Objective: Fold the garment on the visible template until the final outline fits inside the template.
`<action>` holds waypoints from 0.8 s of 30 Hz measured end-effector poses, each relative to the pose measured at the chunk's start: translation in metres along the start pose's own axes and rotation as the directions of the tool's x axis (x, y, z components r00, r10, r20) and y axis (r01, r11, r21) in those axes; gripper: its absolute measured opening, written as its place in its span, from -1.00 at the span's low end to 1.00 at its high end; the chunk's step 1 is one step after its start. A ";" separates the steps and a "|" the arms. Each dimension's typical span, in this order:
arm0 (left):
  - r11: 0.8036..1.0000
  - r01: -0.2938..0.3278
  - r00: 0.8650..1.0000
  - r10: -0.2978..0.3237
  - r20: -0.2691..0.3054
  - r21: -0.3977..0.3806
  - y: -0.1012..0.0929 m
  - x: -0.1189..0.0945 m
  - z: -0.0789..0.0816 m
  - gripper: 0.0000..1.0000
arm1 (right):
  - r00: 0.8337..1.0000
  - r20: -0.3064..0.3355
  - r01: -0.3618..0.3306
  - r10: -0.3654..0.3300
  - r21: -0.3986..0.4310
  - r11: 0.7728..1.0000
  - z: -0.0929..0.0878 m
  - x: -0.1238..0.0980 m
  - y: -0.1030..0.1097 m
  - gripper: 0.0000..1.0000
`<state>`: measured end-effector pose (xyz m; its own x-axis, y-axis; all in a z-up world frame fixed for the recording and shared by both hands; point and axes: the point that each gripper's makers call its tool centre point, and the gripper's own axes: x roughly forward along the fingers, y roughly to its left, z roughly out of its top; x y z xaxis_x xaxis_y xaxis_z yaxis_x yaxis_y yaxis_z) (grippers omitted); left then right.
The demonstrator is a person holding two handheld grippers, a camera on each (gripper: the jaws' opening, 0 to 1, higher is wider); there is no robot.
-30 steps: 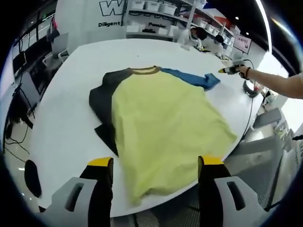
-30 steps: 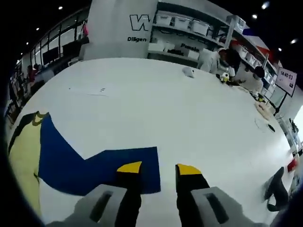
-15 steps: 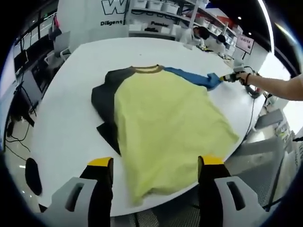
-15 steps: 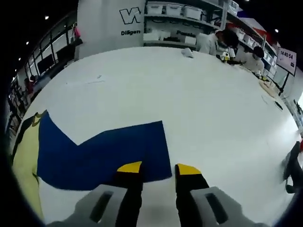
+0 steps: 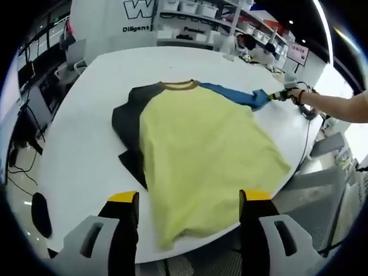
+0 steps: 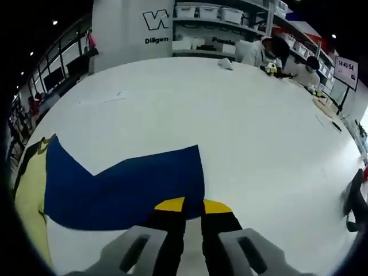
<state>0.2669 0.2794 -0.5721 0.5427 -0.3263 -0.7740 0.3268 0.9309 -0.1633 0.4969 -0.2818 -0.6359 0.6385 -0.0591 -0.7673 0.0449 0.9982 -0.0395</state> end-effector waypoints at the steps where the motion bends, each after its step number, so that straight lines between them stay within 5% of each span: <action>1: 1.000 0.000 1.000 0.000 0.001 -0.001 0.000 0.000 0.000 0.35 | 1.000 -0.009 0.006 -0.006 0.004 1.000 -0.003 -0.002 -0.001 -1.00; 11: 1.000 0.000 1.000 0.000 0.027 0.014 -0.003 -0.002 0.004 0.24 | 0.995 -0.100 0.033 -0.027 0.062 0.998 -0.039 -0.032 -0.015 -1.00; 21: 0.999 0.043 0.997 -0.043 0.056 0.010 -0.012 0.001 0.012 0.57 | 0.994 -0.110 0.026 -0.015 0.091 0.996 -0.061 -0.062 -0.012 -1.00; 24: 0.996 0.089 0.991 -0.086 0.106 -0.020 -0.019 -0.003 0.022 0.70 | 0.993 -0.116 0.034 -0.023 0.091 0.995 -0.063 -0.067 -0.011 -1.00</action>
<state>0.2758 0.2589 -0.5527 0.5916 -0.4209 -0.6876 0.3582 0.9013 -0.2435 0.4054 -0.2884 -0.6244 0.5439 -0.0807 -0.8352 0.1361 0.9907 -0.0071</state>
